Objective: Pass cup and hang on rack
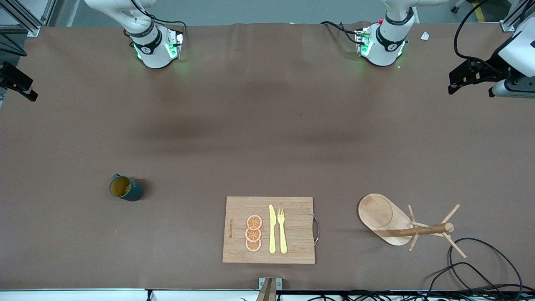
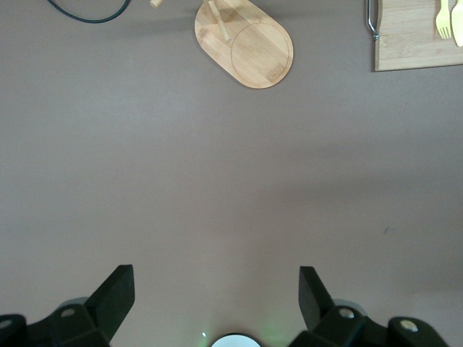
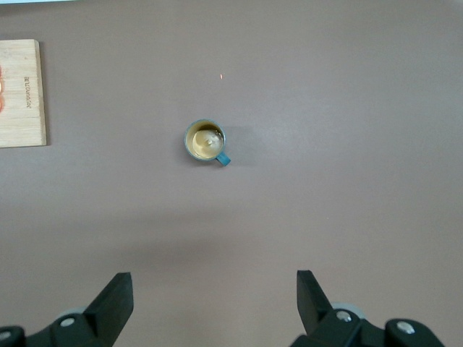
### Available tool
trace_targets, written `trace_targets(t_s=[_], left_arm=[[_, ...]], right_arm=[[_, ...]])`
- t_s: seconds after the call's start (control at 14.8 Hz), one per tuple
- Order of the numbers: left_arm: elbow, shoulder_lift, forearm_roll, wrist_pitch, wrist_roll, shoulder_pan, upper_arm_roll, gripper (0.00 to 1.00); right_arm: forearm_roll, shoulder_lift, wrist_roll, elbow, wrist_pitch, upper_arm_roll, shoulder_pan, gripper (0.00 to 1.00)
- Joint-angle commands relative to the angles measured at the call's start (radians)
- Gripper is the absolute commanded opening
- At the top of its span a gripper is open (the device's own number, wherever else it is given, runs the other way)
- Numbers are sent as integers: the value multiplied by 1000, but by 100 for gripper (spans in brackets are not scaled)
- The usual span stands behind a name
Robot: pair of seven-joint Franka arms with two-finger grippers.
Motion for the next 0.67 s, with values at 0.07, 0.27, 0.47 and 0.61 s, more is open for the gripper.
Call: trace_targets(t_s=[0.07, 0.27, 0.47, 0.61], left_arm=[[20, 27, -18, -8, 3, -5, 1, 100], [32, 35, -30, 15, -4, -9, 0, 100], [25, 42, -34, 49, -4, -4, 0, 100], [25, 51, -34, 64, -4, -5, 0, 100]], right_arm=[[-12, -14, 21, -18, 12, -1, 9, 100], [-12, -14, 21, -18, 10, -1, 9, 100], [-12, -14, 21, -18, 12, -3, 9, 100], [-12, -14, 21, -19, 12, -3, 9, 100]])
